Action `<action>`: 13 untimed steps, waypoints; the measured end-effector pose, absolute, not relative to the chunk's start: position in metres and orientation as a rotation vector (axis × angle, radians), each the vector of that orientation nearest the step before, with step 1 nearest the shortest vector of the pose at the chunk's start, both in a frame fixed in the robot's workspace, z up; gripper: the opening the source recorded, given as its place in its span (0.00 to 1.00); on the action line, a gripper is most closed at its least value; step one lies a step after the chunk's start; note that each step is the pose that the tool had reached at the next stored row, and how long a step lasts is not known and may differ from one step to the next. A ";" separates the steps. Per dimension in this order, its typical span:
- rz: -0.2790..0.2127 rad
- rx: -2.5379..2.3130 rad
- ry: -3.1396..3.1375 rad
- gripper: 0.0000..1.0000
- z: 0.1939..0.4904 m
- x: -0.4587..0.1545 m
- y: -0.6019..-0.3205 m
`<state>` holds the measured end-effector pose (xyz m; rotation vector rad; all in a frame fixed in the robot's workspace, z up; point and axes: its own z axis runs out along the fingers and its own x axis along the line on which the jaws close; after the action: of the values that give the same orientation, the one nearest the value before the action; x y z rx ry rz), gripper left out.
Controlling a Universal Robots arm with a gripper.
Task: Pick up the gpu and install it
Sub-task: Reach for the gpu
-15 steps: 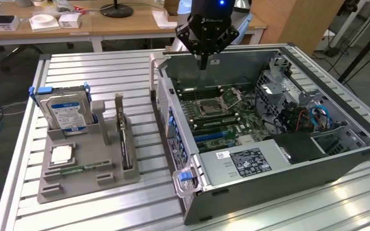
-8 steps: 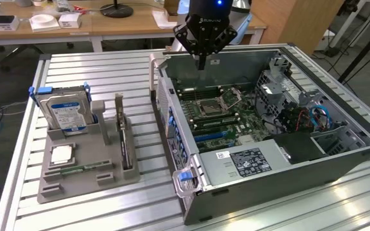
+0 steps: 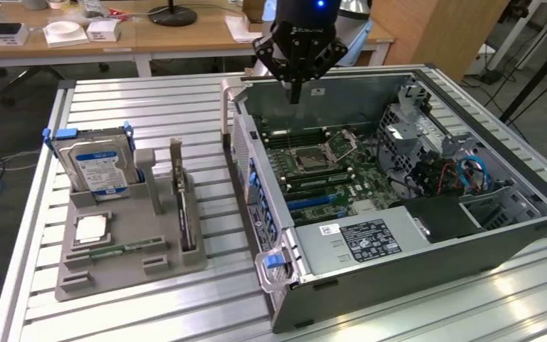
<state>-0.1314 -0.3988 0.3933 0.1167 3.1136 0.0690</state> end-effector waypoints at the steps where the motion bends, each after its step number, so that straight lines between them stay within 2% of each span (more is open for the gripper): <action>1: 0.069 0.117 3.114 0.11 0.393 -0.132 -0.399; 13: 0.069 0.117 3.114 0.11 0.393 -0.141 -0.399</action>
<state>-0.1408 -0.3988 0.3933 0.1167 3.1137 0.0690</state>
